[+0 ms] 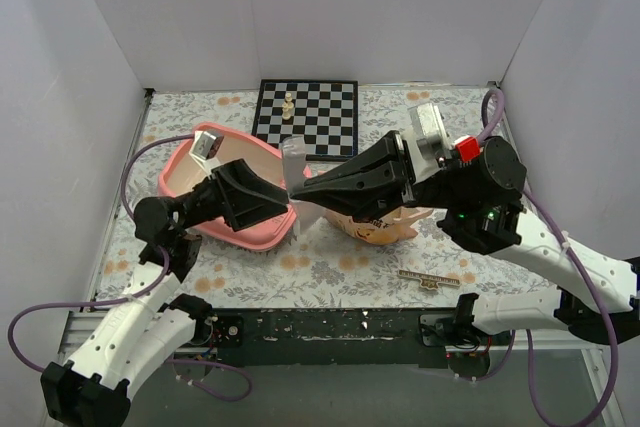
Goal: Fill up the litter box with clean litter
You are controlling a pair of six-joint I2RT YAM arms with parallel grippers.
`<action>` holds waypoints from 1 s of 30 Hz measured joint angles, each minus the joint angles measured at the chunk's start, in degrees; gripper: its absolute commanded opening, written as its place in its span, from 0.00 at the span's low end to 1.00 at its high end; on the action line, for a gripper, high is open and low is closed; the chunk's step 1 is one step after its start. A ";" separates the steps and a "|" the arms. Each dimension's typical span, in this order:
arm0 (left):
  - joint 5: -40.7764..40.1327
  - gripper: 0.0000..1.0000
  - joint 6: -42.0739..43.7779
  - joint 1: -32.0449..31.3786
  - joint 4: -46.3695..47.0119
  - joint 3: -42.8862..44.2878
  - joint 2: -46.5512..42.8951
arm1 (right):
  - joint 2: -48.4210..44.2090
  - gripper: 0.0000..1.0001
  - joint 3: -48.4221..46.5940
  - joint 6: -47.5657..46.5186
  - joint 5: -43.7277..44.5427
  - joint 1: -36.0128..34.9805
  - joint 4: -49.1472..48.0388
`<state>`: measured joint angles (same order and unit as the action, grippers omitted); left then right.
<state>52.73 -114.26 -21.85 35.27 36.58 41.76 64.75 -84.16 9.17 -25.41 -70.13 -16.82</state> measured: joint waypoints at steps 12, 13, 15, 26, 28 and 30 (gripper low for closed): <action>0.24 0.66 -0.22 0.00 15.85 -1.42 -0.63 | 7.39 0.01 -2.10 -0.44 -3.34 0.00 -5.42; 0.22 0.66 -0.24 0.00 16.59 -1.42 -0.72 | 7.80 0.01 -2.40 -0.44 -3.76 0.00 -5.49; 0.22 0.66 -0.22 -0.02 18.10 -1.42 -0.74 | 8.59 0.01 -3.17 -0.46 -4.63 0.02 -5.86; -0.66 0.40 -0.42 0.00 25.59 -2.25 -0.96 | 9.14 0.01 -3.37 -0.39 -8.09 0.70 -10.05; -0.92 0.40 -0.39 -0.02 26.58 -2.25 -0.96 | 9.14 0.01 -3.15 -0.35 -8.44 0.81 -10.88; -1.16 0.40 -0.42 0.00 27.23 -2.25 -0.96 | 9.07 0.01 -2.43 -0.24 -8.74 1.11 -12.15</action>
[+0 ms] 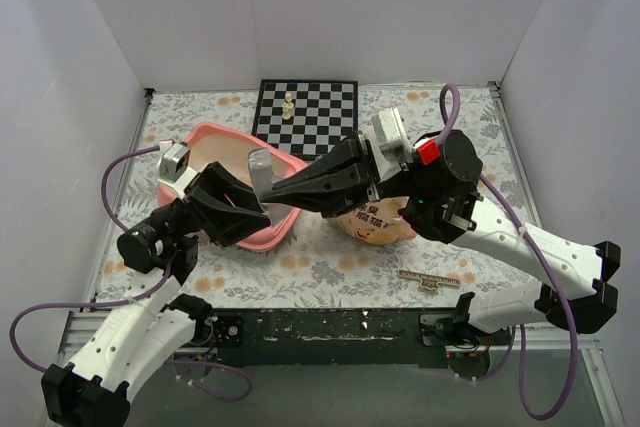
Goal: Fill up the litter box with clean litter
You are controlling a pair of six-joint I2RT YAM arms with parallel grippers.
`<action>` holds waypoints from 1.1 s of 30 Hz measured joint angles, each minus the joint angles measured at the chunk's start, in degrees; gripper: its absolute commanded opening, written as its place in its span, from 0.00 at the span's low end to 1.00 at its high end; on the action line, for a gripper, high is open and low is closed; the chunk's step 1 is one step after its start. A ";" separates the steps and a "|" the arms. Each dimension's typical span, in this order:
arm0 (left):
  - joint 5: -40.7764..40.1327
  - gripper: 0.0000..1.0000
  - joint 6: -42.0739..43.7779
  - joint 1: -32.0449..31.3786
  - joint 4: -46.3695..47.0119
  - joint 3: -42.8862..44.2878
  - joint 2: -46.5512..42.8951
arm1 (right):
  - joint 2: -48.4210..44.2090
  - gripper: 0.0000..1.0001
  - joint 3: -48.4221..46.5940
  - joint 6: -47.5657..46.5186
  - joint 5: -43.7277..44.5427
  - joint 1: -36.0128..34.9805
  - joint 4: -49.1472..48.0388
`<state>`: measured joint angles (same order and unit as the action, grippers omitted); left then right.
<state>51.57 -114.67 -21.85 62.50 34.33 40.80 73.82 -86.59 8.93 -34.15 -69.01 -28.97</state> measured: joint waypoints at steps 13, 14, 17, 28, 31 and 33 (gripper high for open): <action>-2.49 0.33 0.28 0.07 3.39 0.00 0.31 | -5.18 0.01 15.37 4.55 -1.27 3.15 -13.68; -2.82 0.35 0.28 0.11 3.65 0.00 0.39 | -5.51 0.01 16.13 4.79 -1.51 3.52 -14.97; -3.32 0.38 0.26 0.15 4.20 0.00 0.39 | -5.68 0.01 17.14 6.47 -2.75 4.96 -18.12; -3.98 0.50 0.22 0.15 5.68 -1.97 -0.04 | -0.76 0.01 15.26 12.48 -7.19 6.88 -26.95; -3.89 0.50 0.20 0.15 6.05 -2.75 -0.15 | -0.13 0.01 13.90 13.20 -8.02 7.08 -28.46; -3.78 0.50 0.20 0.15 6.62 -2.86 -0.04 | -0.09 0.01 13.18 13.29 -8.28 7.17 -29.07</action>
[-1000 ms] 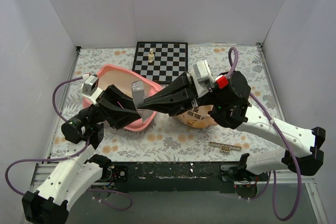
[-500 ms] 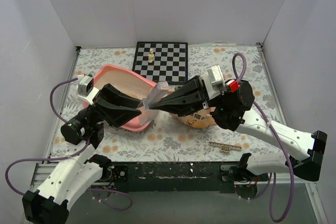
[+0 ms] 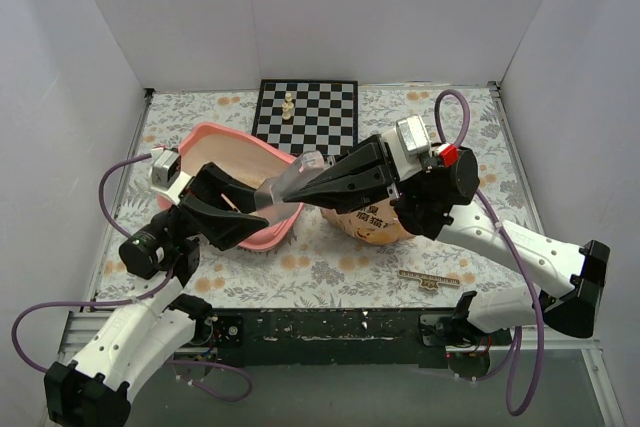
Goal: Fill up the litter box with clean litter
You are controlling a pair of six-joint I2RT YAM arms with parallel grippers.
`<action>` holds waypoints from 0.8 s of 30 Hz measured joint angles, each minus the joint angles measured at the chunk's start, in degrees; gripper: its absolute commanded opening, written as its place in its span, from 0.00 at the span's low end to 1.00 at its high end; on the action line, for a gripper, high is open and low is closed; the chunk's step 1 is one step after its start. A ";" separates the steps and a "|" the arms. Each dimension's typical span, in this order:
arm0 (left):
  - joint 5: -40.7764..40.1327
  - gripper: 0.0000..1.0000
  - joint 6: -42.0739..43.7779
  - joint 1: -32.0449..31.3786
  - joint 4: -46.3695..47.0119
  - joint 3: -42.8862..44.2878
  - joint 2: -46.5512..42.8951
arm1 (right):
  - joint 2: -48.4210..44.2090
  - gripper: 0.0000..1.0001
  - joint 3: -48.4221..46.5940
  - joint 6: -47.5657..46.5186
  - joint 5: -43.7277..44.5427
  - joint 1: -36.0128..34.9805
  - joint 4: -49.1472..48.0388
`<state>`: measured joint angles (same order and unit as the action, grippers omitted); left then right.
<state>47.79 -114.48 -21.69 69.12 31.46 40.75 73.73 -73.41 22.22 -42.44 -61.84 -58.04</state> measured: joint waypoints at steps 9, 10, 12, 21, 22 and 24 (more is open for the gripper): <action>-0.31 0.32 -0.02 0.00 3.72 0.04 0.76 | 2.01 0.01 -0.33 1.44 -1.55 0.13 -4.02; -0.35 0.27 -0.04 0.00 4.22 0.09 1.01 | 2.43 0.01 -0.33 1.68 -1.62 0.13 -4.37; -0.42 0.19 -0.02 0.04 4.66 0.31 1.53 | 2.89 0.01 -0.33 1.88 -1.73 0.11 -5.09; -0.55 0.00 -0.74 0.04 5.01 1.38 2.43 | 2.97 0.04 -0.24 1.36 -4.24 0.04 -8.15; -0.39 0.00 -0.76 0.04 4.98 1.42 2.45 | 2.73 0.16 0.11 1.07 -4.13 0.11 -8.07; 0.39 0.00 -0.74 0.07 4.66 1.75 2.56 | 1.29 0.39 1.70 -0.09 -3.23 0.13 -7.04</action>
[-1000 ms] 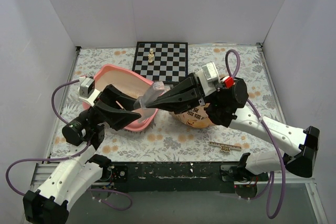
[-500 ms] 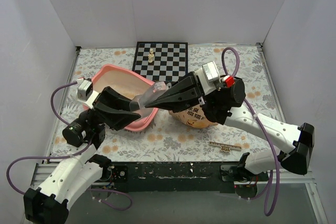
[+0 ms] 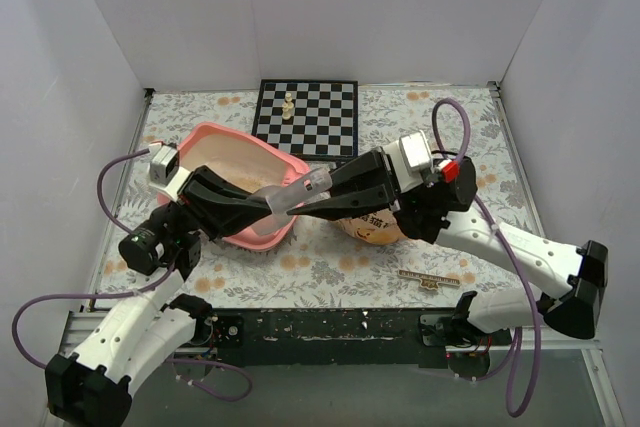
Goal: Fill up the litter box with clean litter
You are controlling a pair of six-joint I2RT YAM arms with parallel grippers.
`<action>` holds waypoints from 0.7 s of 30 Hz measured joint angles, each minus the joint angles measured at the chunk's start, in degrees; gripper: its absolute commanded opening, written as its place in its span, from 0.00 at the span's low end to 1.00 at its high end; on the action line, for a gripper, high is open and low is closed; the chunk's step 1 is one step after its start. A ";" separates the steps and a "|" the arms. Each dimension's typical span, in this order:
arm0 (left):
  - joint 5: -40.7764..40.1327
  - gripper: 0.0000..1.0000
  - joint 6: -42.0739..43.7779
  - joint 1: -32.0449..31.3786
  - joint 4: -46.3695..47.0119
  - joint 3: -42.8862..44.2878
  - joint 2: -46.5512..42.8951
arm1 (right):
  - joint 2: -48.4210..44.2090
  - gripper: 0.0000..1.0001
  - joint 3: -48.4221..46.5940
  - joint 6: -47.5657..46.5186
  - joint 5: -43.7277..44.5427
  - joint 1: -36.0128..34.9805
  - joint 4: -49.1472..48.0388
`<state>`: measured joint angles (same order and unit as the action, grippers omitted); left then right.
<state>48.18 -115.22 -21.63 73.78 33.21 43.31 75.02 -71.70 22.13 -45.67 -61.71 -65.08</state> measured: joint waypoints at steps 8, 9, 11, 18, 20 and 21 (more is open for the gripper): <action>4.70 0.00 0.39 0.04 -15.28 8.72 -2.19 | -18.05 0.68 12.44 -8.76 13.29 0.57 20.65; 5.05 0.00 0.42 0.02 -17.73 9.90 -2.49 | -21.03 0.69 14.32 -9.40 15.80 0.57 23.74; 5.77 0.00 0.50 0.02 -23.08 11.89 -2.78 | -26.01 0.70 17.59 -10.54 21.24 0.57 29.75; 6.14 0.00 10.12 -0.02 -54.97 25.83 2.64 | -31.52 0.69 19.98 -10.32 43.32 0.59 53.16; 4.76 0.00 16.72 -0.04 -64.59 28.68 5.01 | -30.47 0.69 18.80 -8.94 47.95 0.74 61.68; 3.48 0.00 20.37 -0.09 -69.40 29.90 6.27 | -29.49 0.68 17.84 -8.39 49.35 0.94 65.75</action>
<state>51.66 -94.85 -21.71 4.38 63.11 49.58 45.54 -53.87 13.74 3.68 -60.77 0.67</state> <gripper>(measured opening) 0.068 0.694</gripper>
